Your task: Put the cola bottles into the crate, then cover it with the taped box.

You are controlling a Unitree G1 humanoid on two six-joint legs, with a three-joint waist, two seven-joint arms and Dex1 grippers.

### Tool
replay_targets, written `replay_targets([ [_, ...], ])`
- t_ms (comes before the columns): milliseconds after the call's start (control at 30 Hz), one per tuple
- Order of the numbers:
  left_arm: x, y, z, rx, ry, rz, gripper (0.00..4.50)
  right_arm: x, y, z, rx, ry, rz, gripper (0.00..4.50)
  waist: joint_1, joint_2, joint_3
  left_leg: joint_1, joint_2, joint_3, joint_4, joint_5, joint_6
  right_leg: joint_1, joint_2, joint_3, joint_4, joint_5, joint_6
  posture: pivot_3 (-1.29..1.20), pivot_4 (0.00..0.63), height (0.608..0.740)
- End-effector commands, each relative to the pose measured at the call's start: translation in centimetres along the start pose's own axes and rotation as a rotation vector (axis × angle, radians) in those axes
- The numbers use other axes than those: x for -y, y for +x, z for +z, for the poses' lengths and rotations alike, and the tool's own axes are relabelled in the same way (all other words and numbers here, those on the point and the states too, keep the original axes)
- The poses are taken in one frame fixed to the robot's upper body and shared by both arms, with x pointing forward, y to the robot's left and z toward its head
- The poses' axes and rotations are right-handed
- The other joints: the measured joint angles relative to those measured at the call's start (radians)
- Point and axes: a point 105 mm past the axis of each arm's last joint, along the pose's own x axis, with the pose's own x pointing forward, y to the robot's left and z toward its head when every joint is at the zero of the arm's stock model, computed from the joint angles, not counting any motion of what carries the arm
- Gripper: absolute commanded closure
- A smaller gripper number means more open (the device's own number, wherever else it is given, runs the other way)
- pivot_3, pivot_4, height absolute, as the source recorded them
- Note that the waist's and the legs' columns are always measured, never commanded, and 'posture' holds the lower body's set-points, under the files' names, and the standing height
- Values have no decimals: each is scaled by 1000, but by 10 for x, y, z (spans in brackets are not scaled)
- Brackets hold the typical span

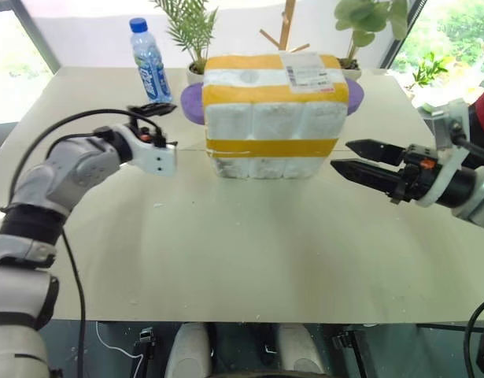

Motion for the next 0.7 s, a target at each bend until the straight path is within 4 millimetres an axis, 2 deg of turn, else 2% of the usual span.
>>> replay_targets([
  [33, -26, -42, -29, -75, -486, 37, 55, 10, -9, 3, -7, -48, -43, 0, 1, 0, 0, 0, 0, 0, 0, 0, 0, 1, 0, 0, 0, 0, 0, 0, 150, 740],
  [100, -15, -63, -35, -74, -847, -59, 55, 17, -12, 1, -34, -72, -62, 0, -2, 0, 0, 1, 0, 0, 0, 0, 0, 1, 0, 0, 0, 0, 0, 0, 150, 740],
  [133, -14, -79, -28, -16, -1047, -141, 55, 23, -14, 1, -52, -91, -72, 0, -4, 0, 0, 1, 0, 0, 0, 0, 0, 1, 0, 0, 0, 0, 0, 0, 150, 740],
  [167, -23, -93, -16, 94, -1188, -192, 55, 27, -14, 1, -68, -110, -79, 0, -7, 0, 0, 1, 0, -1, 0, 0, 0, 1, 1, 0, 0, 0, 0, 0, 150, 740],
  [233, -38, -116, -15, 151, -1376, -234, 55, 36, -14, 5, -77, -133, -77, 0, -11, -1, 1, 1, 0, -2, 0, 0, 0, 1, 1, 0, 0, 0, 0, 0, 150, 740],
  [333, -50, -126, -26, 103, -1370, -209, 55, 44, -9, 10, -78, -139, -51, 0, -17, -2, 1, 1, -1, -3, 0, 1, -1, 2, 1, -1, 0, 0, 0, 0, 150, 740],
  [467, -58, -142, -8, 160, -1379, -346, 55, 47, -1, 11, -109, -179, -3, 0, -22, -1, 1, 3, -1, -2, -1, 1, -1, 3, 2, -1, 0, -1, 0, 0, 150, 740],
  [700, -46, -135, -8, 54, -1202, -438, 55, 52, 3, 14, -113, -186, 23, 0, -19, -1, 1, 1, -1, -2, -1, 1, -1, 1, 2, -1, 0, -1, 0, 0, 150, 740],
])
